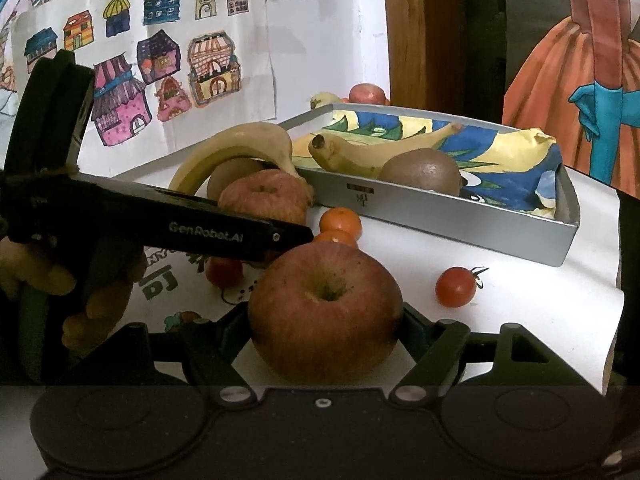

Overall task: Organize fruits
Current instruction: 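Position the left tool fingers around a red apple while the right tool straddles another apple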

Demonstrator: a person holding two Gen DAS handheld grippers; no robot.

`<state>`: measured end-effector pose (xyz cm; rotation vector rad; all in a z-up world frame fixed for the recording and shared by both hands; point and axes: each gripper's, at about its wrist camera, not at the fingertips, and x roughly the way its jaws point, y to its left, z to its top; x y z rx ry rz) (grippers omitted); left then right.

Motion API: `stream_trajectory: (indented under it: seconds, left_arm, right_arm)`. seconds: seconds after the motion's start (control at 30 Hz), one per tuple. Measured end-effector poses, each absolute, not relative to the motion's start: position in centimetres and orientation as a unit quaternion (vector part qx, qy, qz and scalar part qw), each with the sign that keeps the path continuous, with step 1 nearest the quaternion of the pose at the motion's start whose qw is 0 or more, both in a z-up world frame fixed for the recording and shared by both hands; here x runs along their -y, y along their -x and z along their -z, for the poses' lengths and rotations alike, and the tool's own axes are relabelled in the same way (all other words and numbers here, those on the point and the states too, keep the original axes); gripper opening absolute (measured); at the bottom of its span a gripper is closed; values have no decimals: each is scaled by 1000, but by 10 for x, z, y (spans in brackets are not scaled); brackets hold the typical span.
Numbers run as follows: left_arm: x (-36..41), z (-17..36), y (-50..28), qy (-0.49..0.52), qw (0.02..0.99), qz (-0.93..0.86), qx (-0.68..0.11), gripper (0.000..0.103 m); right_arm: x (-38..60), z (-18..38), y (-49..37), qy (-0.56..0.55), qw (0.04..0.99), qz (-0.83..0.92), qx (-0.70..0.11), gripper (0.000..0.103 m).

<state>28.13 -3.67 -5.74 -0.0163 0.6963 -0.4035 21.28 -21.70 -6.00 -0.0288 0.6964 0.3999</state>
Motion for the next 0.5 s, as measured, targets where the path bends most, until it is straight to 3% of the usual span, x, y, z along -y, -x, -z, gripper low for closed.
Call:
stream_trajectory:
  seconds: [0.5]
  left_arm:
    - [35, 54, -271, 16, 915, 201, -349, 66]
  right_arm:
    - [216, 58, -206, 23, 925, -195, -326, 76]
